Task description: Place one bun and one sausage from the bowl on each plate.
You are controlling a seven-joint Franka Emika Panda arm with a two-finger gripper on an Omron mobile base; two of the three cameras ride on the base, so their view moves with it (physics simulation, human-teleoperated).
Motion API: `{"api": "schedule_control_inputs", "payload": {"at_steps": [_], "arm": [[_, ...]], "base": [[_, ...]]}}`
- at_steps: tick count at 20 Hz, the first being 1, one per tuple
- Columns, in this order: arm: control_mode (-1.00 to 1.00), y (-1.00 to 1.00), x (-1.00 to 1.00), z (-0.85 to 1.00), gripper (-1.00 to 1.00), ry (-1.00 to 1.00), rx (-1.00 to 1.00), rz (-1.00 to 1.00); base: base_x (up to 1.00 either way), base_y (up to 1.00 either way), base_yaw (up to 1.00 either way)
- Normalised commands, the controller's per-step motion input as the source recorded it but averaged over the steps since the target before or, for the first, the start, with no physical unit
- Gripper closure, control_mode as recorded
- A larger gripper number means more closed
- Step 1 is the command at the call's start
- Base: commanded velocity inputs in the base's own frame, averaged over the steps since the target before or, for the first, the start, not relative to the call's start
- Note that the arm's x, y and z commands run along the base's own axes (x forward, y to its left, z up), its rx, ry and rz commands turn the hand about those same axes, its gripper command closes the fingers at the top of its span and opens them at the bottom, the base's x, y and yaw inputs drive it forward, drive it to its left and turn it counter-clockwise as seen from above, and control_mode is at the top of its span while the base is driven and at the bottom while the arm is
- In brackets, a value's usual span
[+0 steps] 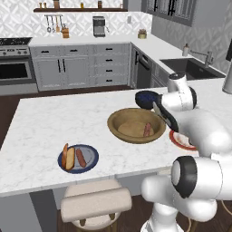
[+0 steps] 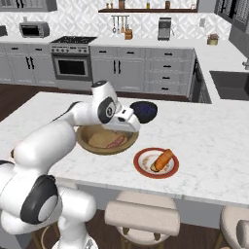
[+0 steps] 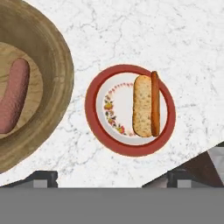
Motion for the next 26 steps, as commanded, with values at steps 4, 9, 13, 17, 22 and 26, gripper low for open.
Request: {"api": "schedule_control_inputs", "payload": {"at_steps": [4,9,13,17,22,26], "arm": [[-1.0,0.98,0.95,0.05,-1.0,0.35,-0.05,0.0],[-1.0,0.8,0.79,-0.77,-1.0,0.32,-0.05,0.0],[-1.0,0.14,0.61,-0.96,-1.0,0.21,0.0,0.0],[-1.0,-0.24,0.34,-0.66,-1.0,0.03,0.08,0.05],[-1.0,-0.04,0.19,-0.3,-1.0,0.0,0.02,0.04],[-1.0,-0.14,0.01,-0.5,-1.0,-0.03,0.0,0.0]], "base": [[0.0,0.0,0.0],[0.0,0.0,0.0],[0.0,0.0,0.0],[0.0,0.0,0.0],[0.0,0.0,0.0],[0.0,0.0,0.0]]}}
